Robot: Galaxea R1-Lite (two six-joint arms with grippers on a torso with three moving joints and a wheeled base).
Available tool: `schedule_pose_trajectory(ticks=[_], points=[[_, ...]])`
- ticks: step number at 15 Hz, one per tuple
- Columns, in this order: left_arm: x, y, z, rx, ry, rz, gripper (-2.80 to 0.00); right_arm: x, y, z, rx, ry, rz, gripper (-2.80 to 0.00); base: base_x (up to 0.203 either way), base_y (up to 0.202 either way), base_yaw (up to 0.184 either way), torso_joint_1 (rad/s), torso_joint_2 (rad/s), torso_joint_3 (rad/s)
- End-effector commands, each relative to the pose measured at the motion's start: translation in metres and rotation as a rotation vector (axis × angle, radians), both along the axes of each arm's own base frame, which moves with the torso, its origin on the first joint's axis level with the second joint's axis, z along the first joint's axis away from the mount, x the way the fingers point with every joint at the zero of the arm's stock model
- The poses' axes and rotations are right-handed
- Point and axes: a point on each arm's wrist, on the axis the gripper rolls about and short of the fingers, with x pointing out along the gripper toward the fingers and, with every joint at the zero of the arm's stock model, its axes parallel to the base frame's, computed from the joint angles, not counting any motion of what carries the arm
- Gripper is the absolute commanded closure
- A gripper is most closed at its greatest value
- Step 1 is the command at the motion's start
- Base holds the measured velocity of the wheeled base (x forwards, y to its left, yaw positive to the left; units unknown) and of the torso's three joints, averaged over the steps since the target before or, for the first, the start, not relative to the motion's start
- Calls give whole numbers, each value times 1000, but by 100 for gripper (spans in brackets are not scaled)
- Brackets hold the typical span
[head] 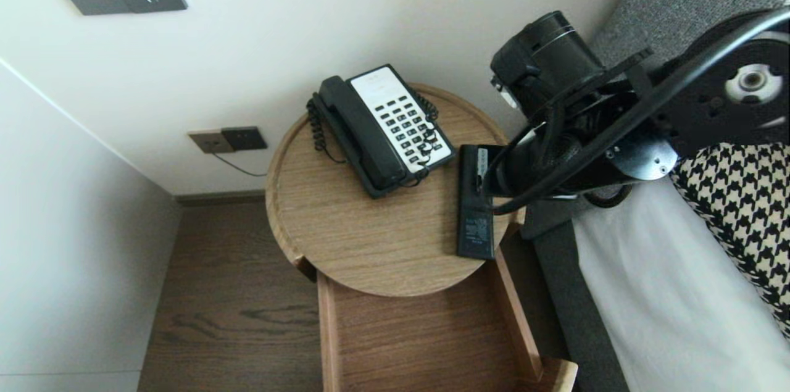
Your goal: Put the remote controls on the table in the drawer one by one
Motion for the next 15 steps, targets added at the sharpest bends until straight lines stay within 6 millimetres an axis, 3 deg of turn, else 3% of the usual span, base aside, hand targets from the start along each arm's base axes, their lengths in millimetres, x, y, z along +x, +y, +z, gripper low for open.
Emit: schedule_pose_trajectory(ticks=[1, 3, 4, 15], points=[[0, 0, 0, 0, 0, 0, 0, 11, 11, -12, -15, 25, -8, 0, 0, 0, 0, 0, 0, 0], [0, 0, 0, 0, 0, 0, 0, 13, 12, -14, -7, 32, -26, 0, 0, 0, 0, 0, 0, 0], [0, 0, 0, 0, 0, 0, 0, 14, 11, -15, -13, 27, -45, -280, 0, 0, 0, 0, 0, 0], [0, 0, 0, 0, 0, -1, 0, 25, 15, -24, -33, 30, -75, -280, 0, 0, 0, 0, 0, 0]])
